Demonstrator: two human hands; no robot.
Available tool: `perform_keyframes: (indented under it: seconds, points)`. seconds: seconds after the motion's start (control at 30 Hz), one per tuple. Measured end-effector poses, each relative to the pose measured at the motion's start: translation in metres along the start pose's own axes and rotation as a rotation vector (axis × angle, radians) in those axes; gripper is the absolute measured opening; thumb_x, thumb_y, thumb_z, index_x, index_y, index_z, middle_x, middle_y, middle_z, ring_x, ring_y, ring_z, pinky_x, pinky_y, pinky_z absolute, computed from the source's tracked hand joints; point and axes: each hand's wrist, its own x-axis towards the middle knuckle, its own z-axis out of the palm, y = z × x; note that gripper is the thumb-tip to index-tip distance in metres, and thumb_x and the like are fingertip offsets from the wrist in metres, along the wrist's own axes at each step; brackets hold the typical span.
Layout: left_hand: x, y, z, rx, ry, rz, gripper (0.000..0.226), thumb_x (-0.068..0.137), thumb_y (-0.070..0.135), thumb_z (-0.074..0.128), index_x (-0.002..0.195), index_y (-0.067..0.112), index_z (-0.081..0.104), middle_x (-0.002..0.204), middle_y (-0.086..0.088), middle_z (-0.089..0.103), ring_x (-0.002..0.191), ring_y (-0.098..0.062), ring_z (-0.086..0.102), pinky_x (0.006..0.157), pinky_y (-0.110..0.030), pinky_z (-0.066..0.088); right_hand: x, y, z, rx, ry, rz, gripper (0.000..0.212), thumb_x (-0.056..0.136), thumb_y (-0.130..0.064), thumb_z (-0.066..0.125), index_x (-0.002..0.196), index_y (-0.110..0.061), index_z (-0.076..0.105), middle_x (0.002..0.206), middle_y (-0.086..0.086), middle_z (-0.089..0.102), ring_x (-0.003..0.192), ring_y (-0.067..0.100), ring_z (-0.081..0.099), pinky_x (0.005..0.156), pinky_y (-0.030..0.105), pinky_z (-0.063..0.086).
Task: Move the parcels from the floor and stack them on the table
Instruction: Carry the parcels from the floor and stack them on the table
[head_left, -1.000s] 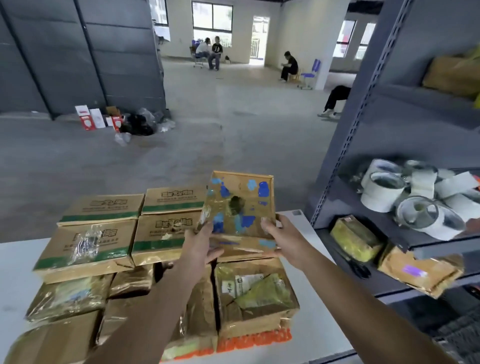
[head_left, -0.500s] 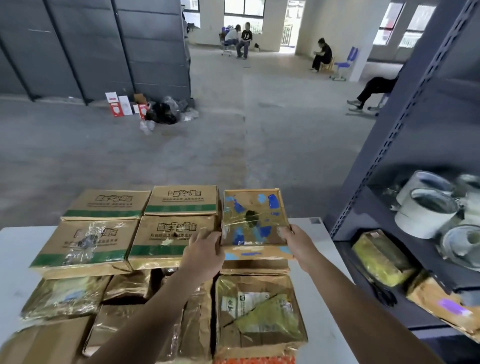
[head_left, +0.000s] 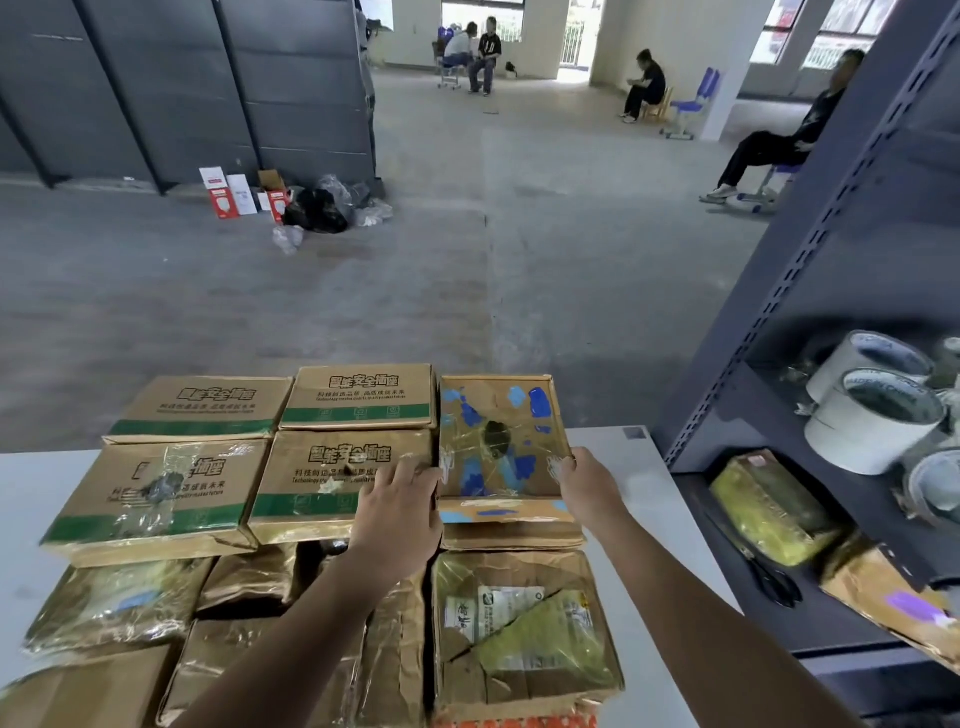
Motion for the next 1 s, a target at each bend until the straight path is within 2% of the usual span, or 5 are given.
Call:
perform_keyframes:
  seconds: [0.17,0.43,0.6,0.9,1.0]
  points:
    - [0.0,0.002,-0.001,0.044,0.026,0.039,0.041,0.092,0.03,0.044,0.133,0.028,0.042,0.138,0.003,0.037,0.127,-0.02,0.036,0.103,-0.036,0.036,-0.003,0.001,-0.002,0.028,0.001,-0.029,0.032,0.104,-0.028,0.035,0.129,-0.012,0.046,0.106,0.008,0.06,0.088,0.024,0.056,0.066,0.031,0.039]
    - [-0.006,0.014,-0.011,0.046,0.036,0.027,0.042,0.092,0.028,0.044,0.135,0.026,0.04,0.134,0.0,0.038,0.125,-0.021,0.036,0.103,-0.036,0.037,-0.022,-0.013,-0.012,-0.109,0.154,-0.213,0.041,0.102,-0.026,0.041,0.141,-0.016,0.04,0.136,0.009,0.048,0.121,0.026,0.047,0.094,0.039,0.043]
    - [-0.024,0.023,-0.017,-0.017,0.076,-0.047,0.045,0.093,0.028,0.048,0.137,0.026,0.039,0.139,-0.002,0.037,0.131,-0.022,0.033,0.107,-0.04,0.034,-0.037,-0.03,-0.009,-0.121,0.22,-0.42,0.038,0.1,-0.02,0.044,0.137,-0.013,0.044,0.134,0.009,0.049,0.122,0.026,0.045,0.093,0.037,0.043]
    - [-0.105,-0.006,-0.028,-0.163,0.155,-0.28,0.048,0.091,0.022,0.051,0.138,0.021,0.041,0.144,-0.007,0.036,0.132,-0.024,0.032,0.106,-0.042,0.035,-0.096,-0.08,0.042,-0.024,-0.016,-0.658,0.042,0.1,-0.022,0.047,0.141,-0.018,0.043,0.135,0.008,0.05,0.108,0.018,0.053,0.078,0.026,0.042]
    - [-0.141,-0.033,-0.034,-0.209,0.205,-0.353,0.041,0.092,0.023,0.049,0.132,0.017,0.047,0.133,-0.01,0.046,0.122,-0.028,0.039,0.099,-0.041,0.038,-0.129,-0.097,0.063,-0.057,-0.055,-0.762,0.043,0.1,-0.024,0.047,0.143,-0.018,0.041,0.141,0.007,0.047,0.113,0.019,0.056,0.085,0.026,0.047]
